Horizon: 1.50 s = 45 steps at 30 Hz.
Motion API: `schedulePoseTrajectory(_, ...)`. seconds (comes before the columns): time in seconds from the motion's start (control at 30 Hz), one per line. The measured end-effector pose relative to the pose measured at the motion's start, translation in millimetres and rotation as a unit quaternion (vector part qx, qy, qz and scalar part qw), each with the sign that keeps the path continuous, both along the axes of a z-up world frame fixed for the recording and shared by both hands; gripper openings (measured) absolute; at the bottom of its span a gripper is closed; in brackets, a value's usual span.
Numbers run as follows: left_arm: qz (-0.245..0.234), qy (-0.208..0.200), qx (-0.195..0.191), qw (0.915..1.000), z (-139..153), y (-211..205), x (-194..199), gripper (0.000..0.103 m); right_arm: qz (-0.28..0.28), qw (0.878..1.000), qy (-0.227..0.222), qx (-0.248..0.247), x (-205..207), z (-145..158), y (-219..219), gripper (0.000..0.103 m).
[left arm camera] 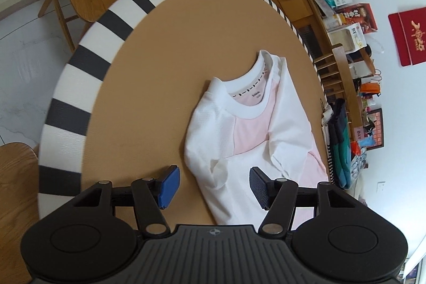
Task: Fold clothes
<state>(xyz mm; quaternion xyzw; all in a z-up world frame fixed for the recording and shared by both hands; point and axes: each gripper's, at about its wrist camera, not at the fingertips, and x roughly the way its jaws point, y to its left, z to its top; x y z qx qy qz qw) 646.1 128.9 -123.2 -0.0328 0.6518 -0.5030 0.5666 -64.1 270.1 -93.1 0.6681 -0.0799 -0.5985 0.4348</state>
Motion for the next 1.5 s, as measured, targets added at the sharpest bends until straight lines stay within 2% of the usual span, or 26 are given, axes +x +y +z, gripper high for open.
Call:
schedulePoseTrajectory(0.07, -0.005, 0.001, 0.005, 1.0, -2.1, -5.4, -4.4, 0.046, -0.005, 1.0, -0.004, 0.001, 1.5, -1.3, -1.5, 0.038)
schedulePoseTrajectory(0.1, -0.009, 0.004, 0.006, 0.9999, -3.6, -7.3, -6.4, 0.045, -0.007, 1.0, -0.008, 0.002, 2.7, -2.2, -2.8, 0.037)
schedulePoseTrajectory(0.23, -0.012, 0.016, 0.005, 0.9998, -8.3, -9.9, -10.7, 0.045, -0.005, 1.0, -0.008, 0.013, 9.1, 1.1, -6.1, 0.036)
schedulePoseTrajectory(0.37, 0.002, 0.03, 0.014, 0.9994, -10.5, -9.5, -8.5, 0.045, -0.008, 0.998, -0.022, 0.056, 14.2, 6.5, -3.8, 0.036)
schedulePoseTrajectory(0.5, -0.002, 0.025, 0.008, 0.9997, -10.5, -13.0, -12.4, 0.045, -0.061, 0.996, -0.053, 0.031, 11.0, -2.5, -5.5, 0.036)
schedulePoseTrajectory(0.6, 0.005, 0.032, 0.012, 0.9994, -11.0, -14.7, -12.8, 0.046, -0.061, 0.997, -0.046, 0.026, 13.7, -3.1, -16.8, 0.035)
schedulePoseTrajectory(0.7, 0.01, 0.04, 0.015, 0.999, -12.1, -16.1, -11.7, 0.046, -0.041, 0.998, -0.013, 0.036, 18.1, -1.7, -23.0, 0.014)
schedulePoseTrajectory(0.77, 0.013, 0.042, 0.017, 0.9989, -12.6, -16.2, -11.4, 0.044, -0.039, 0.999, -0.01, 0.033, 17.5, -3.4, -21.5, 0.012)
schedulePoseTrajectory(0.83, 0.013, 0.034, 0.018, 0.9992, -12.8, -17.0, -11.8, 0.035, -0.038, 0.999, -0.013, 0.03, 15.3, -4.3, -20.3, 0.009)
schedulePoseTrajectory(0.9, 0.016, 0.025, 0.022, 0.9993, -14.2, -17.5, -11.5, 0.018, -0.036, 0.999, -0.013, 0.03, 13.7, -4.4, -20.3, 0.009)
schedulePoseTrajectory(0.97, 0.02, 0.016, 0.027, 0.9993, -16.3, -17.4, -11.0, 0.006, -0.033, 0.999, -0.007, 0.027, 13.3, -3.0, -19.3, 0.008)
schedulePoseTrajectory(1.17, 0.017, -0.033, 0.029, 0.9989, -7.5, -6.5, -11.2, 0.005, -0.02, 0.999, 0.024, 0.025, 9.7, 2.7, -12.6, 0.007)
schedulePoseTrajectory(1.3, 0.015, -0.029, 0.036, 0.9988, -6.1, 14.3, -7.2, 0.005, -0.017, 0.999, 0.016, 0.024, 4.3, 5.1, -1.0, 0.007)
schedulePoseTrajectory(1.5, 0.022, -0.01, 0.047, 0.9986, -1.7, 54.2, -1.6, 0.005, 0.015, 0.999, 0.031, 0.037, -2.1, 21.3, 18.4, 0.007)
